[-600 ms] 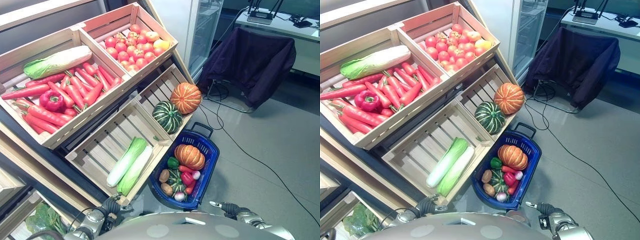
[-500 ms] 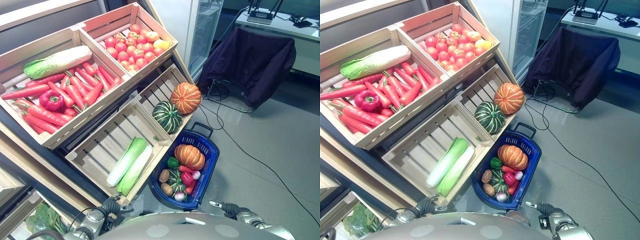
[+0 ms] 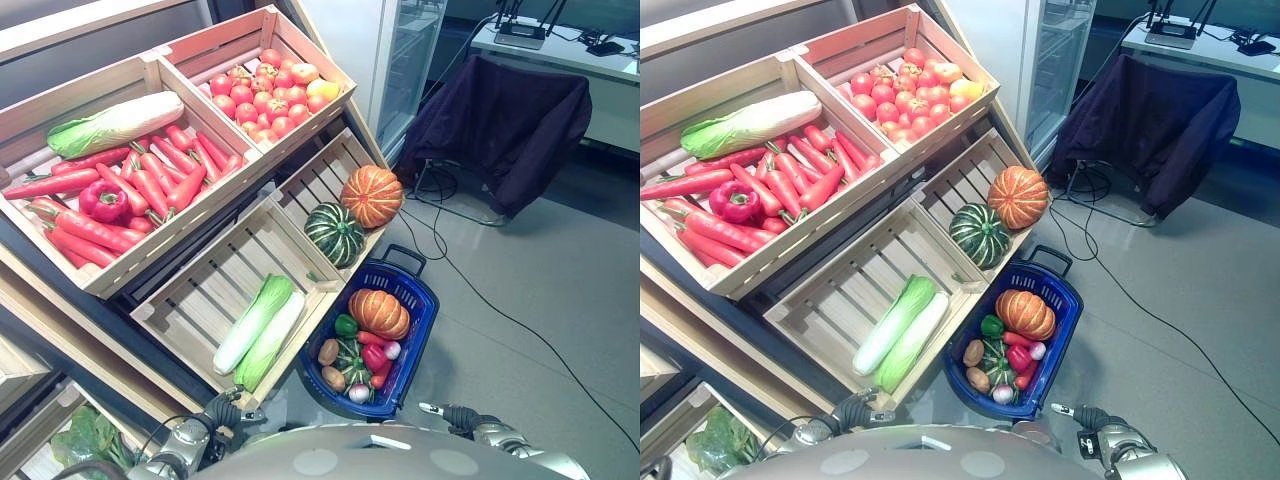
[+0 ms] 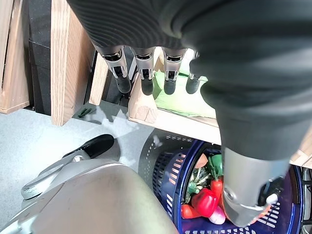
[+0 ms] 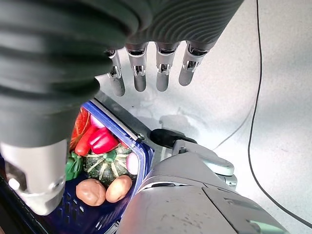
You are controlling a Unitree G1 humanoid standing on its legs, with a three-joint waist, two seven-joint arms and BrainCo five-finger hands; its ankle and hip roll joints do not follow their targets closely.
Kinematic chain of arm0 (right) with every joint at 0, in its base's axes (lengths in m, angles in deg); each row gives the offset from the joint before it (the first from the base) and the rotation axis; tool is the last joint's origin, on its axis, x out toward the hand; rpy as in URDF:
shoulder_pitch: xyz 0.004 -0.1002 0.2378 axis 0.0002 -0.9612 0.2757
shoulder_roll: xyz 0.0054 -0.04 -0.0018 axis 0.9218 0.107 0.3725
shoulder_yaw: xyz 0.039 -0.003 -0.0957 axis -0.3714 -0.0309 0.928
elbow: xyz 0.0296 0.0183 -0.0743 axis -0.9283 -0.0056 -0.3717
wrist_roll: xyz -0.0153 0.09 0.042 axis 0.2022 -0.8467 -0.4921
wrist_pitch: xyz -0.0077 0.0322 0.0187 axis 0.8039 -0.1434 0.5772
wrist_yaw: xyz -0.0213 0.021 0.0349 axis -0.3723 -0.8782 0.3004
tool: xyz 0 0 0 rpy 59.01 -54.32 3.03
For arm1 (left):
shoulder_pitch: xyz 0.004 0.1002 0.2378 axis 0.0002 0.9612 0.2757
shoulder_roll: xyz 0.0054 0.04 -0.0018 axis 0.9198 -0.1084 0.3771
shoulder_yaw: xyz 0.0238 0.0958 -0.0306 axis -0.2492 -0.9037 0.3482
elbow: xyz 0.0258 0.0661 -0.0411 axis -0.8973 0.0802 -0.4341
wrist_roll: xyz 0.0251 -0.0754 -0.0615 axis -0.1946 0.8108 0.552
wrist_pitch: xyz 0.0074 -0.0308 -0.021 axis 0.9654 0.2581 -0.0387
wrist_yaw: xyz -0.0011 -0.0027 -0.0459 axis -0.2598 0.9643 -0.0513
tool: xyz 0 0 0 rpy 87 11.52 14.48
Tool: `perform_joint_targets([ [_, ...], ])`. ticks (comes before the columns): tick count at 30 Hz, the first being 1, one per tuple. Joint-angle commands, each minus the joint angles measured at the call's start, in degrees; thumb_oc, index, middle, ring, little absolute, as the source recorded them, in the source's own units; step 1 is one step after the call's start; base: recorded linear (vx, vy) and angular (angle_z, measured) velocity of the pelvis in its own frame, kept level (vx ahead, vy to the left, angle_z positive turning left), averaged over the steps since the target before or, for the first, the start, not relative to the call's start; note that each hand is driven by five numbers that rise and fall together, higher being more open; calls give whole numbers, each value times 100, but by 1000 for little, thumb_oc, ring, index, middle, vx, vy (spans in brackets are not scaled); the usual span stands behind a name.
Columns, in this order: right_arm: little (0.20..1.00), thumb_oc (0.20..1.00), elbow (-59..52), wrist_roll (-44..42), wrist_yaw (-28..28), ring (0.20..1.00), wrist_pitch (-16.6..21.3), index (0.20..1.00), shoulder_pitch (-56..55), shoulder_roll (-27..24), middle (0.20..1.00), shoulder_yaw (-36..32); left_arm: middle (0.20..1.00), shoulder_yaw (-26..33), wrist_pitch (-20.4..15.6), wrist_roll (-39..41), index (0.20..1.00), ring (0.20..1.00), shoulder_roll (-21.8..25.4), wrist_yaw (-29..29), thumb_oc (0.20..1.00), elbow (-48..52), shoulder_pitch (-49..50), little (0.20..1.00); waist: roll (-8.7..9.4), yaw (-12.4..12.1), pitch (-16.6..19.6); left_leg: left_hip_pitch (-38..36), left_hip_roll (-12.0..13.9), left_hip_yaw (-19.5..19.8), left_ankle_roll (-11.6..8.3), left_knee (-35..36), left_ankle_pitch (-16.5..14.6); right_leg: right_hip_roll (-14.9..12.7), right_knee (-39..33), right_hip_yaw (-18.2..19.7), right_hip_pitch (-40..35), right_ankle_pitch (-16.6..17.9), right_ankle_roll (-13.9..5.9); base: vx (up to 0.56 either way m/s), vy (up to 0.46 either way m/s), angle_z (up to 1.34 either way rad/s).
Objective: Pick up fruits and vegetables into the basket
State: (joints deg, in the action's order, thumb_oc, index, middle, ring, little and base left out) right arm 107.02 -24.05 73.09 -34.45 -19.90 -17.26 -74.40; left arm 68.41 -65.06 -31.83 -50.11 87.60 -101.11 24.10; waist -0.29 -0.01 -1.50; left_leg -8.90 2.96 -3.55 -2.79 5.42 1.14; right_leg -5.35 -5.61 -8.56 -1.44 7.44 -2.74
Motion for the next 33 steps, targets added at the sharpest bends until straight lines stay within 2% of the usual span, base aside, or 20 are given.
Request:
perform_joint_targets([
  [1, 1000, 1000, 419, 46, -3, 1000, 15, 1000, 559, 22, 1000, 58, 1000, 100, -176, -91, 1000, 1000, 60, -4, 1000, -393, -563, 1000, 103, -37, -216, 140, -3, 239, -19, -42, -299, -238, 117, 161, -529, -554, -452, 0, 0, 0],
  [20, 1000, 1000, 428, 11, 5, 1000, 16, 1000, 528, -31, 1000, 11, 1000, 116, -144, 9, 1000, 1000, 60, -13, 1000, -384, -499, 1000, 94, -47, -345, 267, 12, 300, -48, -42, -238, -224, 101, 173, -460, -511, -457, 0, 0, 0],
  [28, 1000, 1000, 335, -291, -162, 1000, 21, 1000, 669, -23, 1000, 103, 1000, 63, -176, 244, 1000, 1000, 66, -160, 1000, -348, -660, 1000, 80, -67, -783, 807, 10, 382, -17, -42, -56, -190, 141, 255, 56, -407, -409, -76, -9, 6],
  [29, 1000, 1000, 302, -389, -223, 1000, 58, 1000, 748, -27, 1000, 118, 1000, 51, -241, 332, 1000, 1000, 80, -193, 1000, -322, -759, 1000, 63, -60, -971, 972, 6, 416, -9, -42, 1, -172, 150, 275, 210, -381, -384, -161, -17, 15],
  [33, 1000, 1000, 160, -567, -394, 1000, 81, 1000, 882, -42, 1000, 149, 1000, 41, -332, 581, 1000, 1000, 86, -271, 1000, -197, -949, 1000, -4, -42, -1320, 1317, -32, 534, 5, -42, 136, -126, 172, 313, 539, -318, -336, -129, -13, 13],
])
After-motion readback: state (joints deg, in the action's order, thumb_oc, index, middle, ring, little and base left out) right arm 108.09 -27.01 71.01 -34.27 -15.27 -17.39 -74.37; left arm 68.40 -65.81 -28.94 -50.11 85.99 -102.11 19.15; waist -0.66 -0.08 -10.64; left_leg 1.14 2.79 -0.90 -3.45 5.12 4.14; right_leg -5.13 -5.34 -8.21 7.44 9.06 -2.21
